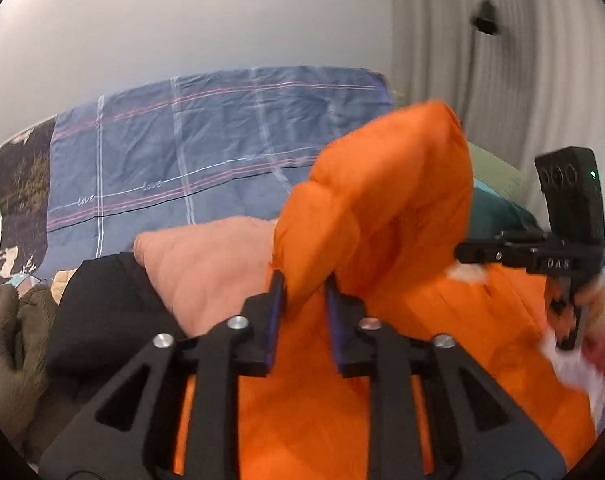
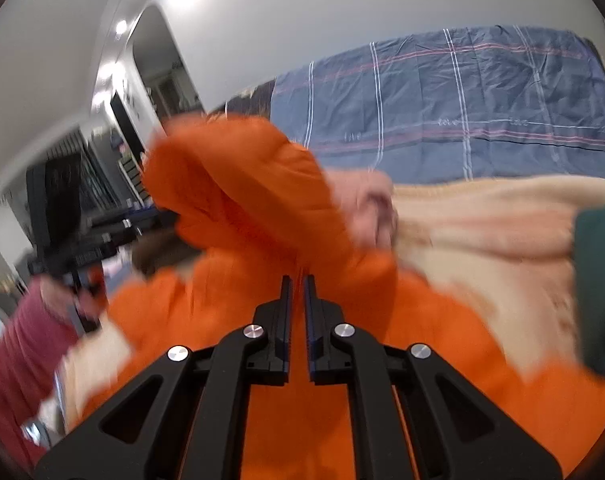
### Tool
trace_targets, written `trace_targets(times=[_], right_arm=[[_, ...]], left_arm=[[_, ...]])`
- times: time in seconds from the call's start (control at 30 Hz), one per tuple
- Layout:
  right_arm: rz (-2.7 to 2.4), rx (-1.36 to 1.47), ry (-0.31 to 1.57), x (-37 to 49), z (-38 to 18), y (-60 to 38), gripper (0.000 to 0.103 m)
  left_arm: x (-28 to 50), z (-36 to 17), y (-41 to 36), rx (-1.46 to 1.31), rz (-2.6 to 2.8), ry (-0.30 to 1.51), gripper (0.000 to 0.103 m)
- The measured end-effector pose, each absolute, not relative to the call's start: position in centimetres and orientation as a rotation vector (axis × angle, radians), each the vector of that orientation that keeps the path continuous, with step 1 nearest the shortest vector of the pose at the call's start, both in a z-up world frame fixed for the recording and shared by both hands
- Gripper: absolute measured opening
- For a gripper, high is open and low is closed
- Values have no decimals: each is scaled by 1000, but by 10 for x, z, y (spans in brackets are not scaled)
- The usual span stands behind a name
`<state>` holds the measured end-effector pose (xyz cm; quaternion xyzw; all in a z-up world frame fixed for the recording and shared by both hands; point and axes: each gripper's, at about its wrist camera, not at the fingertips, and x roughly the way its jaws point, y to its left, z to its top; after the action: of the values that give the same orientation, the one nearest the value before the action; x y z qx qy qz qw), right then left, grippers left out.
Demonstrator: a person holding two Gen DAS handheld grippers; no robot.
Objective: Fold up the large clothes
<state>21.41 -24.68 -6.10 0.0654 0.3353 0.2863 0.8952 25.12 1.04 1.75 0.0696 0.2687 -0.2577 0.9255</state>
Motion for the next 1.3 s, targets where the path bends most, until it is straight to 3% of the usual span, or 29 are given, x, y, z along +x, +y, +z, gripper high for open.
trace_targets(times=[0.1, 0.13, 0.27, 0.43, 0.63, 0.77, 0.9, 0.93, 0.97, 1.0, 1.07, 1.2, 1.3], right_arm=[[537, 121, 744, 168, -79, -263, 25], [513, 119, 744, 159, -78, -266, 26], [415, 194, 722, 177, -62, -261, 26], [428, 320, 786, 219, -81, -213, 26], [397, 353, 1059, 236, -171, -170, 26], [416, 280, 1025, 223, -174, -157, 26], [415, 224, 954, 214, -139, -151, 28], [419, 213, 926, 210, -133, -151, 28], [414, 200, 892, 207, -127, -151, 34], [397, 194, 863, 205, -122, -149, 44], [381, 209, 869, 208, -128, -148, 50], [324, 211, 1015, 219, -175, -141, 51], [322, 188, 951, 209, -181, -135, 52]], left_arm=[[192, 0, 24, 198, -571, 561, 40], [178, -7, 28, 213, -569, 559, 45], [142, -17, 38, 273, -537, 545, 45], [183, -17, 6, 216, -505, 608, 41], [219, -92, -40, 203, -457, 822, 40], [218, -147, -35, 311, -406, 891, 40], [205, -135, -16, 255, -425, 870, 40], [200, -127, -11, 241, -426, 859, 47], [187, -112, 2, 221, -416, 825, 60], [179, -105, 10, 214, -402, 801, 65], [156, -88, 33, 183, -379, 743, 68], [114, -76, 95, 24, -312, 723, 73], [91, -85, 160, -110, -173, 740, 73]])
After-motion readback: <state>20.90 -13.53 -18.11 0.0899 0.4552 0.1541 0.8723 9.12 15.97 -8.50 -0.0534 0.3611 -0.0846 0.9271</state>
